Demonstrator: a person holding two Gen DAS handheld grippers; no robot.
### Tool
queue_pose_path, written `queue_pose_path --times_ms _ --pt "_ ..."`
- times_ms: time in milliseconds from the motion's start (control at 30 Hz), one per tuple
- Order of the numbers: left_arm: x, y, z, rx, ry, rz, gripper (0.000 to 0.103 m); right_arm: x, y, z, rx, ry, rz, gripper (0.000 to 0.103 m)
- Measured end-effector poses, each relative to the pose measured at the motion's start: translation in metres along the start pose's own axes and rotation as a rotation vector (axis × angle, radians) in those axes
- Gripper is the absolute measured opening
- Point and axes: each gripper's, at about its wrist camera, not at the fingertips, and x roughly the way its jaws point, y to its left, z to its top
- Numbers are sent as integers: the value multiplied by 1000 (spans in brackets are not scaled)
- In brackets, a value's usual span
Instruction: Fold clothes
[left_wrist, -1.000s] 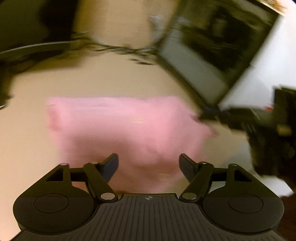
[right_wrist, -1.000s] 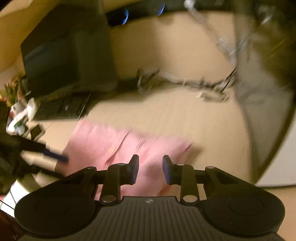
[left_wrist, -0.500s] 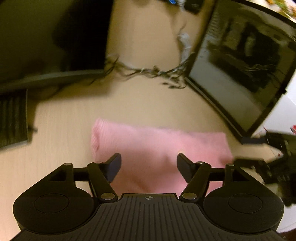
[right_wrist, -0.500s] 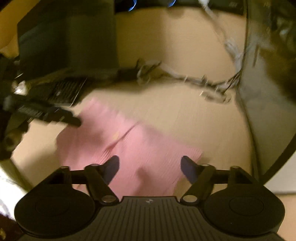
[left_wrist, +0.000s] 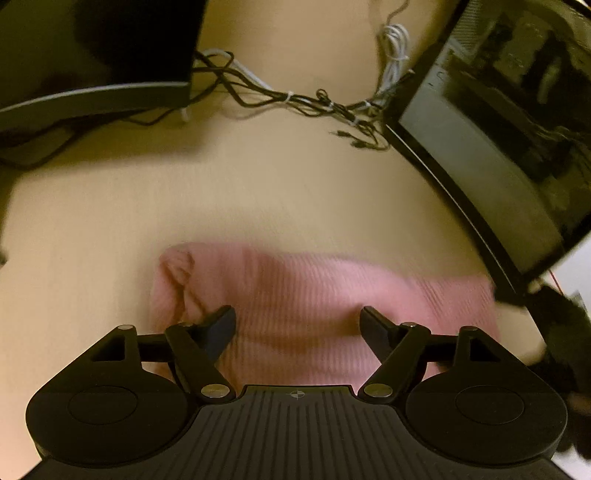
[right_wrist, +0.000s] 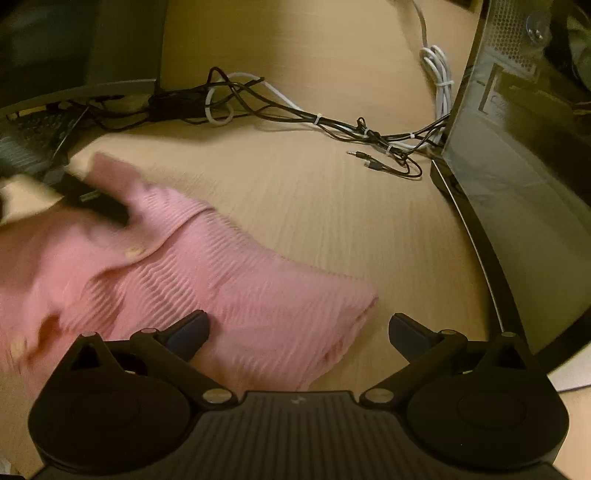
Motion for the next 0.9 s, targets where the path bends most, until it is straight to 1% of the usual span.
queue_pose_path --times_ms 67,133,167,200,267,333,400,467,567,733,800,833,900 --pt "7 -6 13 24 -25 -3 80 -7 5 -1 -6 28 44 103" --pt "6 -12 23 49 -55 -1 80 -19 10 1 -21 69 146 103" --pt "1 -14 27 58 -73 1 81 -25 11 1 -34 70 183 103" --pt "-9 -16 26 64 -94 8 85 -33 11 3 -51 55 202 103" --pt "-32 -15 21 85 -136 30 91 -47 8 5 -77 11 218 103" --pt "-57 -12 4 115 -156 65 92 -60 1 9 -98 -56 184 103" --pt "-72 -15 -16 125 -146 79 92 -66 -1 13 -157 -119 112 103" --pt "-68 -25 -35 159 -116 113 92 -64 -2 18 -217 -145 72 103" --pt "-62 -40 -61 212 -73 171 92 -50 -2 23 -247 -118 76 103" --pt "-46 -32 -76 330 -53 418 93 -20 11 -4 -369 -48 18 103" --pt "-53 -17 -71 303 -71 485 93 -23 10 -13 -317 -63 -6 103" --pt "-59 -9 -68 269 -81 497 93 -25 10 -15 -282 -62 -15 103" --pt "-75 5 -59 175 -106 466 91 -29 10 -18 -219 -41 -15 103"
